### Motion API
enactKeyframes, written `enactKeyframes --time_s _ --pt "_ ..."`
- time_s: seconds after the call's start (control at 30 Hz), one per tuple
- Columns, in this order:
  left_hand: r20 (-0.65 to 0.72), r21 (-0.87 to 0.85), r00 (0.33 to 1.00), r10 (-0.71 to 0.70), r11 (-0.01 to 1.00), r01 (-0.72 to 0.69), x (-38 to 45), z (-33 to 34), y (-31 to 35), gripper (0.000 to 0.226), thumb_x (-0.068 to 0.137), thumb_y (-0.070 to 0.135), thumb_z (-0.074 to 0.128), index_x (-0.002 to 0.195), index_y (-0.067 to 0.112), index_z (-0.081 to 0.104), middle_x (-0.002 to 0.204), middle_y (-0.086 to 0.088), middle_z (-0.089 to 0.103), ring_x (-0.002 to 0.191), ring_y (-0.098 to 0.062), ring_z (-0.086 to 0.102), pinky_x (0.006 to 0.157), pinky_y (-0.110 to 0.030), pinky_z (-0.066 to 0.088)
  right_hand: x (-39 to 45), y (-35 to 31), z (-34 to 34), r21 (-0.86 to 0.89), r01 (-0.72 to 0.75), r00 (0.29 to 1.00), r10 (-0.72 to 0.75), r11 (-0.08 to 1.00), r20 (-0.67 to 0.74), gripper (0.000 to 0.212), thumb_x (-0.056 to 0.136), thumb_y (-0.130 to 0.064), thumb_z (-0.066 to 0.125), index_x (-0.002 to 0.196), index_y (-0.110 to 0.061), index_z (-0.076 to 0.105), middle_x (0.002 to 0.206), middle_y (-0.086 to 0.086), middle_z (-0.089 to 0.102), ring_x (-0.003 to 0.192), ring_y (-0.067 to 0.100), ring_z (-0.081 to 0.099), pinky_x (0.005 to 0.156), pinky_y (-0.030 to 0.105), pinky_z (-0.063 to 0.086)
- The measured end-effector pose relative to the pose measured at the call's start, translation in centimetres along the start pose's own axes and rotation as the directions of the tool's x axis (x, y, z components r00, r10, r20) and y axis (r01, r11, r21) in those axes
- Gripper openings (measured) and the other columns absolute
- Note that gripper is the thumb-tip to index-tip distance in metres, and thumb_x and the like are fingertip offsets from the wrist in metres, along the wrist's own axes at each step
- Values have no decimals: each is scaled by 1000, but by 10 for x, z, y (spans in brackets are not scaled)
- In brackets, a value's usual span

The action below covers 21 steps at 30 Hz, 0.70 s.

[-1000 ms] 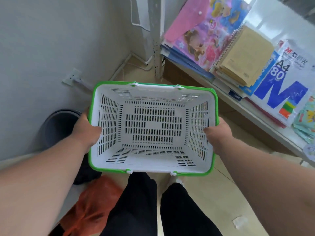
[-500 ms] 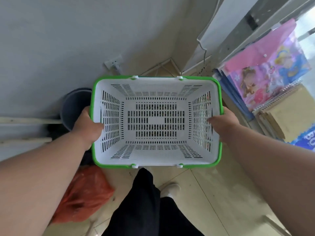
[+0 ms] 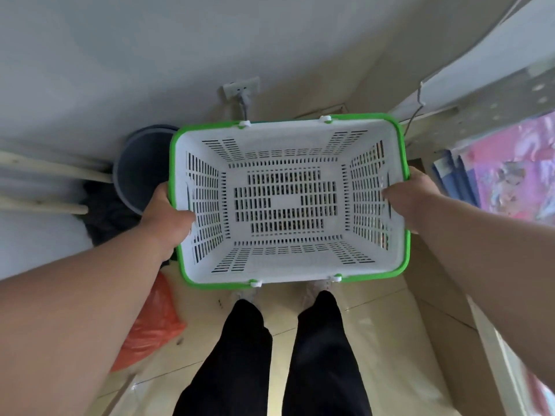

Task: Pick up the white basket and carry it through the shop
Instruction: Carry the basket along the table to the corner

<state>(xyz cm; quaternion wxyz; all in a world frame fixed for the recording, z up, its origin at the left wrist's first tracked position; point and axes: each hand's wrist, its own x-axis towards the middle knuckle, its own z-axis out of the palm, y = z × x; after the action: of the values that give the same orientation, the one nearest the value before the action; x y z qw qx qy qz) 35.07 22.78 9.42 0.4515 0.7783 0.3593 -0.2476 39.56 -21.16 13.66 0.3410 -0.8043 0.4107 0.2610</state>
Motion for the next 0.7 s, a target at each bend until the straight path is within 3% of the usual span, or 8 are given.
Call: enactKeyframes --time_s 0.07,0.2,0.33,0.57,0.7 --pt "-7 7 1000 0 1000 0 5 8 -2 70 89 -4 69 148 29 51 111 7 68 110 -27 68 88 -41 56 15 -1 3 -27 1 1000 -1 1000 -1 32 94 -10 66 120 -26 69 108 7 75 98 35 71 88 48 60" --pt "-17 -24 1000 -23 999 22 9 27 -4 66 90 -5 66 148 24 51 107 8 66 101 -21 66 69 -29 49 35 -10 -1 -125 19 1000 -21 992 -16 20 97 -15 66 116 -19 68 98 8 71 94 36 71 77 42 57" --pt "-46 -44 997 -67 997 65 8 44 -1 66 90 -4 64 147 25 52 108 6 67 107 -27 66 80 -36 53 52 -24 -5 -149 -1 1000 -2 989 -24 11 96 -15 67 107 -17 66 91 8 69 94 37 70 86 48 60" --pt "-96 -113 987 -130 986 118 26 66 -5 69 92 -5 63 152 27 47 104 10 64 102 -23 65 83 -38 51 88 -49 12 -206 97 995 -100 974 -6 30 94 -10 57 117 -27 67 105 5 72 93 34 69 72 36 53" --pt "-78 -114 990 -117 988 108 49 81 -9 70 91 -3 64 151 29 47 110 8 68 107 -24 68 85 -40 55 115 -49 23 -232 112 993 -117 966 -7 34 96 -7 54 120 -26 68 95 3 67 83 29 62 67 30 48"
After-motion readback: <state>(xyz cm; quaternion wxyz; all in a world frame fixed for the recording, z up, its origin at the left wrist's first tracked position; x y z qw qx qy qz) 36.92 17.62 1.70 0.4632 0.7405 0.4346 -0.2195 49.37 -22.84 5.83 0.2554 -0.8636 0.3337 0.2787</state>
